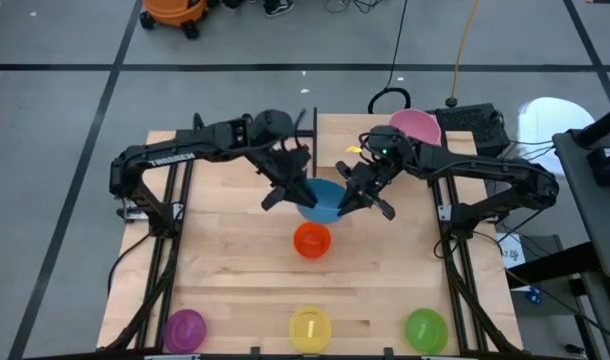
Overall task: Place and stack bowls onto a shelf
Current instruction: Stack the blue bowl inside the pink bowl on the shelf
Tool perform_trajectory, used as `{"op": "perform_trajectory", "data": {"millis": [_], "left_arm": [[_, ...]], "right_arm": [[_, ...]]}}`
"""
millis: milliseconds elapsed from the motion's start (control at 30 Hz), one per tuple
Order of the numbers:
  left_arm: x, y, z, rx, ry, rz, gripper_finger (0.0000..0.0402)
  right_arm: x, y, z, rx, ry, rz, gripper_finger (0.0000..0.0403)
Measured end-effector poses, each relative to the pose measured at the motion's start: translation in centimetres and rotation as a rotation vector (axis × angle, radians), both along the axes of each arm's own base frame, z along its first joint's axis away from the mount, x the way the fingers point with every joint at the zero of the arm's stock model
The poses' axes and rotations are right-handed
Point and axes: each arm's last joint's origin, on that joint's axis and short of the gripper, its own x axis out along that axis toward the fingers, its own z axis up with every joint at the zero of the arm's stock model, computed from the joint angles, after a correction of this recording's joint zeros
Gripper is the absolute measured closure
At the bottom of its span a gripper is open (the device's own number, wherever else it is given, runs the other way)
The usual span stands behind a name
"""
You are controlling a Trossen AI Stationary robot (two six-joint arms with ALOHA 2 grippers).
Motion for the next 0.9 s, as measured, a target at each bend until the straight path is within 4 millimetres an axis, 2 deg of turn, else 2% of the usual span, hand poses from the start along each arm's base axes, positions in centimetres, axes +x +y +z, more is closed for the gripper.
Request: {"op": "perform_trajectory", "data": {"millis": [200, 433, 600, 900], "left_arm": [[-1.8, 0.9, 2.7, 0.019, -0.137, 0.05, 0.0322], [-4.8, 1.8, 5.4, 0.094, -0.215, 0.2, 0.0321], [-6.2, 2.1, 6.4, 0.12, -0.25, 0.249, 0.0321], [-6.4, 2.6, 6.4, 0.141, -0.25, 0.277, 0.0321]], "right_arm": [[-0.4, -0.3, -0.4, -0.122, 0.046, -0.169, 0.0403], [-2.4, -1.2, 0.7, -0.272, 0.089, -0.475, 0.0403], [-4.9, -1.8, 3.3, -0.27, 0.047, -0.664, 0.0403], [-9.8, -2.1, 9.0, -0.376, 0.025, -0.842, 0.0403]]}}
